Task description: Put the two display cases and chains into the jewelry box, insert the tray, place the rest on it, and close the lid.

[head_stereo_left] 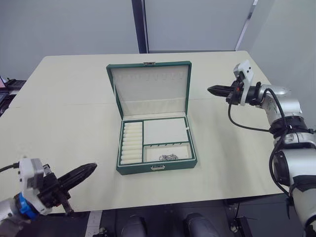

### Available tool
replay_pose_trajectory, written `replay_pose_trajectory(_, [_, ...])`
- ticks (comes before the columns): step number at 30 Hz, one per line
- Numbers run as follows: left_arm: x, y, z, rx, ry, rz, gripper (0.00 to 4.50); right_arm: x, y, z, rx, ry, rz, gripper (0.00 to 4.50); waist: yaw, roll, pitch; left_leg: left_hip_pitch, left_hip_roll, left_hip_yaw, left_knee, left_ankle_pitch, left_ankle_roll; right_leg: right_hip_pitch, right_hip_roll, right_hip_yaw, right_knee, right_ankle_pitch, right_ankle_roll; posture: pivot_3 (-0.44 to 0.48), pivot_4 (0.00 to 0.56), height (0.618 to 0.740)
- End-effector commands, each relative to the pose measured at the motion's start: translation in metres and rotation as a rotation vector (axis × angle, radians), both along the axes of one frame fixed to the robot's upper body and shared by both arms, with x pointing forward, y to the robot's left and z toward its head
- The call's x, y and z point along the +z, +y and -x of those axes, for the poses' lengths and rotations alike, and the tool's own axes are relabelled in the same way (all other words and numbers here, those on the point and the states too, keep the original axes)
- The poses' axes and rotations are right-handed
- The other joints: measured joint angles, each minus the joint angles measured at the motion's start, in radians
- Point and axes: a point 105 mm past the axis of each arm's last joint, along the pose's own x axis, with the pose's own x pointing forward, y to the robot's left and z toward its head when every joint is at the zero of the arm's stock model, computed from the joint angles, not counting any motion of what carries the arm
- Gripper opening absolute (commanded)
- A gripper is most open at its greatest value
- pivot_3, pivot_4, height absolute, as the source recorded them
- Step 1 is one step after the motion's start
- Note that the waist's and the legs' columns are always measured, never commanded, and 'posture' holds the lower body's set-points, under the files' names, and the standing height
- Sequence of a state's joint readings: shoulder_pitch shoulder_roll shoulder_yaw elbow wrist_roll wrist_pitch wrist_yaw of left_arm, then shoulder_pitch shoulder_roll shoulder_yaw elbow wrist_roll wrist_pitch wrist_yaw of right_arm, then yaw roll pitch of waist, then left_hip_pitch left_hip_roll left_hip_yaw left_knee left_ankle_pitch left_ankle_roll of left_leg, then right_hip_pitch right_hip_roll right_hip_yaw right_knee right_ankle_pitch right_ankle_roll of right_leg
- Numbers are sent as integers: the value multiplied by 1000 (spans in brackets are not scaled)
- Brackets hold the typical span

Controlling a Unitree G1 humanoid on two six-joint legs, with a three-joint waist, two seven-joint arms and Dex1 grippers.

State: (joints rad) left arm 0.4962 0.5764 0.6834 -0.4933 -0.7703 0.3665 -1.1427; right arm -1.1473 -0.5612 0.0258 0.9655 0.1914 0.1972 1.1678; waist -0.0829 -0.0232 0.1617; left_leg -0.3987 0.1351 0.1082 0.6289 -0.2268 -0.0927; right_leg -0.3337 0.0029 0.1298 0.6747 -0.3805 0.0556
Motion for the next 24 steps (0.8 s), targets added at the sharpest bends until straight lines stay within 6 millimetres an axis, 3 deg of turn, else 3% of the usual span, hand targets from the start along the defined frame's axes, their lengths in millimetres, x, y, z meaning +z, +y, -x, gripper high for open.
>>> replay_pose_trajectory(1, [7, -6, 14, -44, -105, -38, 0, 17, 4, -7, 0, -63, 27, 32, -4, 0, 0, 0, 0, 0, 0, 0, 0, 0, 0, 1, 0, 0, 0, 0, 150, 740])
replay_pose_trajectory(15, [2, -4, 32, -36, -185, -68, 0, 33, 31, -13, 47, -51, 61, 32, -7, 1, 1, 0, 0, 0, -1, 0, 0, -1, 0, 0, 0, 0, 0, 0, 150, 740])
replay_pose_trajectory(24, [-9, -6, 42, -12, -162, -35, 0, 45, 62, -11, 127, -83, -41, 32, -20, 1, 1, 0, 0, 0, -1, 0, 0, -1, 0, 1, 1, 0, -1, 0, 150, 740])
